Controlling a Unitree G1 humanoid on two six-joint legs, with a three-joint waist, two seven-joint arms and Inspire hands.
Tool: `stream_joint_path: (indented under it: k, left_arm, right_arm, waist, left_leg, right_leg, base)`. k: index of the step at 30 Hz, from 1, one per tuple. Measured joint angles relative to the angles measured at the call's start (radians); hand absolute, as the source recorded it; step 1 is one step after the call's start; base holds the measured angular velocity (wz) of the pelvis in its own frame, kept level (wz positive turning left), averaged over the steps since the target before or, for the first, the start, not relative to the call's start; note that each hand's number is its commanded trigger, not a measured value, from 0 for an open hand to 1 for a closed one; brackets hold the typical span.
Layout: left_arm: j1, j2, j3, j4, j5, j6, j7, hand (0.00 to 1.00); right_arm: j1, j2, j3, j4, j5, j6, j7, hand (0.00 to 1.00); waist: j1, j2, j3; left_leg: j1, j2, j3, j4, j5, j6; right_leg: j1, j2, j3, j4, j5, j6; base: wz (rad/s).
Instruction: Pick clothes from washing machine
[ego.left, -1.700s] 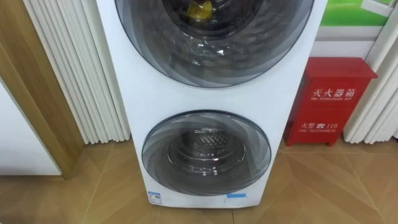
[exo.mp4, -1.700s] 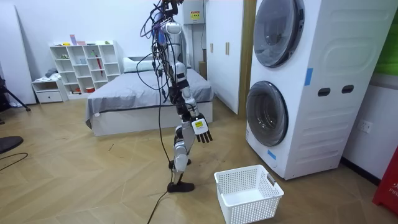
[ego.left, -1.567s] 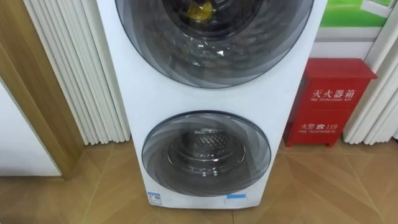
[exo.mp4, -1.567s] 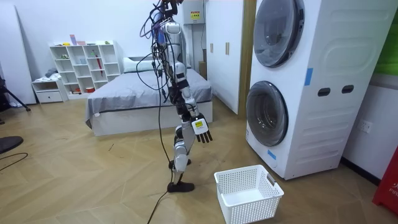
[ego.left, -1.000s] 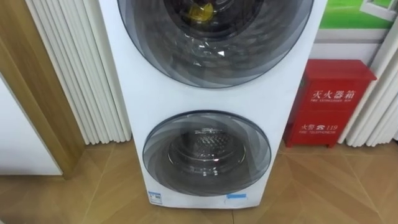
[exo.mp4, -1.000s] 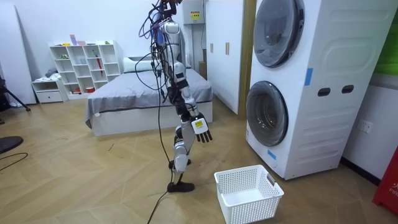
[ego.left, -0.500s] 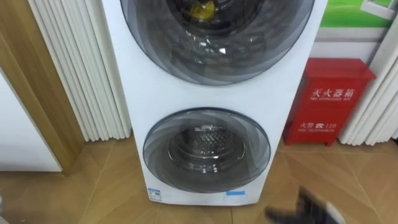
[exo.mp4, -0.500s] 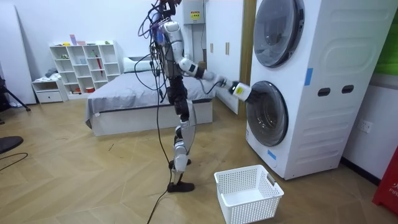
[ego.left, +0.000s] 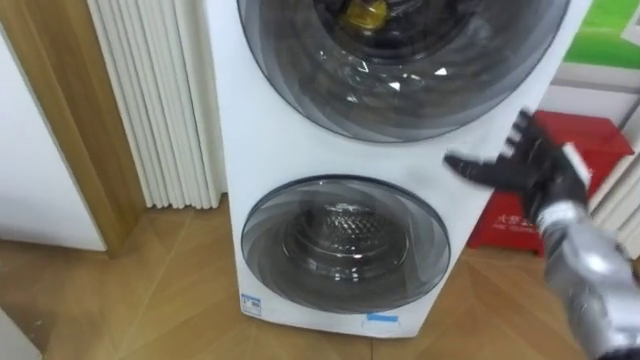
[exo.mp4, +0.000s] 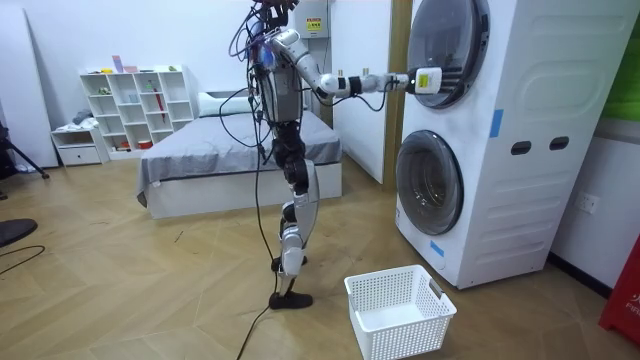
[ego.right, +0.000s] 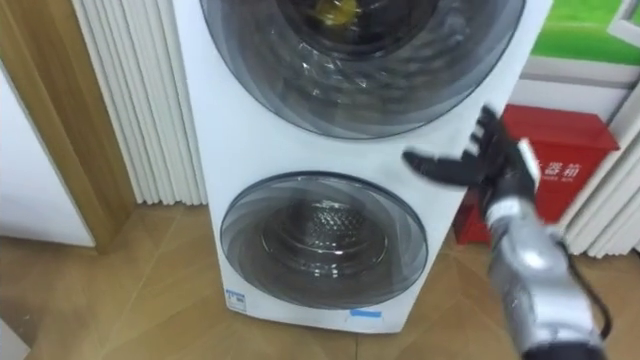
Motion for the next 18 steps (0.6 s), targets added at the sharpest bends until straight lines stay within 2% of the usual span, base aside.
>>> stream_joint_path:
  k: [1, 4, 7, 12, 18]
  left_arm:
    - [0.008, 0.003, 0.000, 0.000, 0.000, 0.008, -0.001, 0.00]
    - [0.028, 0.005, 0.009, -0.031, 0.008, 0.017, -0.005, 0.00]
    - [0.040, 0.005, 0.034, -0.069, 0.051, 0.019, -0.011, 0.00]
    - [0.035, 0.006, 0.043, -0.076, 0.098, 0.045, -0.011, 0.00]
    - [0.028, 0.015, 0.040, -0.089, 0.096, 0.067, -0.012, 0.00]
  right_arm:
    - [-0.015, -0.002, 0.000, 0.004, 0.014, 0.008, 0.003, 0.00]
    - [-0.035, -0.023, -0.001, 0.017, 0.049, 0.017, 0.005, 0.00]
    - [-0.119, -0.084, 0.000, 0.127, 0.055, 0.048, 0.022, 0.00]
    - [-0.200, -0.149, 0.002, 0.237, 0.043, 0.081, 0.022, 0.00]
    - [-0.227, -0.178, 0.002, 0.303, 0.031, 0.090, 0.017, 0.00]
  waist:
    - [-0.001, -0.003, 0.0000]
    - [-0.001, -0.010, -0.0025]
    - [-0.002, -0.010, -0.0028]
    - [-0.002, -0.014, -0.0050]
    - [0.000, -0.026, -0.0089]
  left_leg:
    - [-0.001, 0.000, -0.006, -0.002, 0.000, 0.000]
    - [-0.010, -0.001, -0.011, -0.002, 0.000, 0.000]
    - [-0.017, -0.005, -0.021, -0.002, 0.000, 0.000]
    - [-0.018, -0.005, -0.024, -0.003, 0.000, 0.000]
    - [-0.014, -0.005, -0.041, -0.007, 0.000, 0.000]
  right_leg:
    - [0.000, 0.000, -0.014, 0.000, 0.000, 0.000]
    - [-0.008, 0.000, -0.017, 0.002, 0.000, 0.000]
    - [-0.011, -0.002, -0.031, 0.002, 0.000, 0.000]
    - [-0.009, -0.003, -0.047, 0.002, 0.000, 0.000]
    - [-0.005, -0.003, -0.068, 0.007, 0.000, 0.000]
  base:
    - [0.10]
    - [0.07]
    - [0.09]
    - [0.02]
    - [0.07]
